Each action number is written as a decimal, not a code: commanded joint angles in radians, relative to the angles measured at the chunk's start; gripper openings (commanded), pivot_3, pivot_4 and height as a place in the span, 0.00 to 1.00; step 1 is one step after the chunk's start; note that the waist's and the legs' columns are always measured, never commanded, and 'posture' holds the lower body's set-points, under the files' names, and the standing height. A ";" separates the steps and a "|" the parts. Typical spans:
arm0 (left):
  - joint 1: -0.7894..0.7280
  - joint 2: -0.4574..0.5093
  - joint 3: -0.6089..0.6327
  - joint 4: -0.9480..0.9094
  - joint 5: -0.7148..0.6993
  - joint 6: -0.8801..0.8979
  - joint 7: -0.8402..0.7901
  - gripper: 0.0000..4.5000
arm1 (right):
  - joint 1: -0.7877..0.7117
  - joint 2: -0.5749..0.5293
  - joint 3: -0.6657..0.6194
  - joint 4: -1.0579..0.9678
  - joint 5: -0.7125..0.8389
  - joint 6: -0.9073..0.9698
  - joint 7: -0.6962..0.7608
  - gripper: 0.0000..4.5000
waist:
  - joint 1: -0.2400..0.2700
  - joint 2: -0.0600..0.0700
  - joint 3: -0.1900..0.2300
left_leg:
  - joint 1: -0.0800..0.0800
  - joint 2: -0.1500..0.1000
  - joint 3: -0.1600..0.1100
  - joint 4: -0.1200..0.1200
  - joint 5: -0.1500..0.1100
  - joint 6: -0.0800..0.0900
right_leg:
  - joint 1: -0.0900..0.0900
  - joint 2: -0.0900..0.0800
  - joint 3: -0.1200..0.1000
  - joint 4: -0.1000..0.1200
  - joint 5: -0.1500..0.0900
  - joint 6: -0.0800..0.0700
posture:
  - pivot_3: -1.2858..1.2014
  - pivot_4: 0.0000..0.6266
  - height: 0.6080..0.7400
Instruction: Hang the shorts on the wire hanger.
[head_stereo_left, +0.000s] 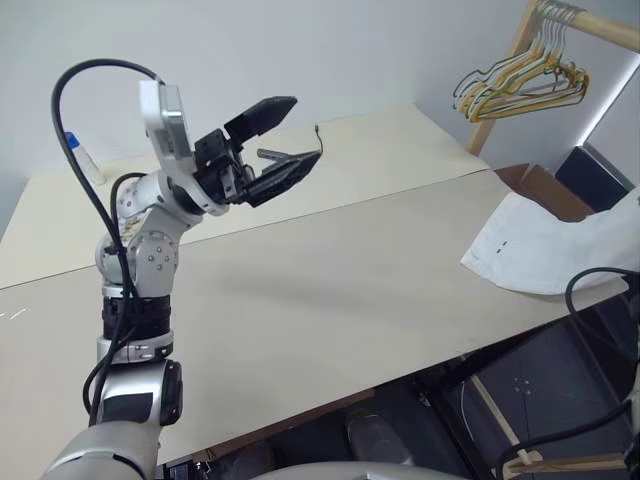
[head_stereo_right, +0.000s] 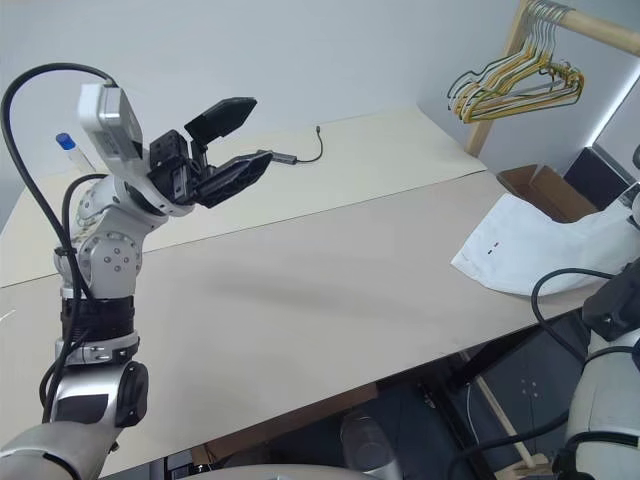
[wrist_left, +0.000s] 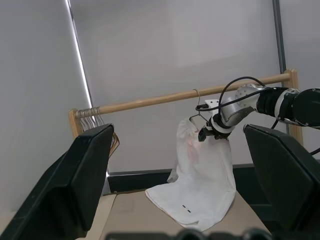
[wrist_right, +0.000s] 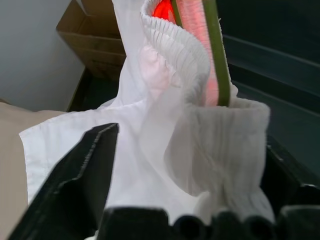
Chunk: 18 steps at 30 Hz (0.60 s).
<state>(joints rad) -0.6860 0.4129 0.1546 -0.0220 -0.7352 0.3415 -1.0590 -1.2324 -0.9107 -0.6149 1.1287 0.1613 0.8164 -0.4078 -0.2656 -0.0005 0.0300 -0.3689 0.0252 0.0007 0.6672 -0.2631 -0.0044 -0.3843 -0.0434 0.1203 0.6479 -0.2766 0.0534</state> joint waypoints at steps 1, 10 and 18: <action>-0.003 0.003 0.011 -0.019 -0.008 -0.014 -0.004 1.00 | -0.002 -0.010 0.045 -0.034 -0.010 -0.030 0.010 0.99 | 0.000 0.000 0.000 | 0.000 0.000 0.000 0.000 0.000 0.000 | 0.000 0.000 0.000 0.000 0.000 0.000 | 0.44 0.00 1.00; -0.004 0.008 0.010 -0.013 -0.005 -0.013 -0.016 1.00 | 0.057 0.050 0.294 -0.199 -0.196 -0.110 -0.072 0.99 | -0.002 0.000 0.000 | 0.000 0.000 0.001 0.000 0.000 0.000 | 0.000 0.000 0.001 0.000 0.000 0.000 | 0.44 0.00 1.00; 0.014 0.040 0.031 -0.013 -0.002 -0.002 -0.004 1.00 | 0.186 0.086 0.469 -0.412 -0.400 -0.310 -0.188 0.99 | -0.002 0.000 0.000 | 0.000 0.000 0.000 0.000 0.000 0.000 | 0.000 0.000 0.002 0.000 0.001 0.001 | 0.44 0.00 1.00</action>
<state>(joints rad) -0.6726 0.4352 0.1609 -0.0220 -0.7348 0.3385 -1.0703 -1.0362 -0.8216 -0.1739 0.7934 -0.1901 0.5645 -0.5787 -0.2677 -0.0001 0.0298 -0.3683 0.0252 0.0012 0.6674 -0.2631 -0.0045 -0.3846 -0.0437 0.1224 0.6484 -0.2759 0.0542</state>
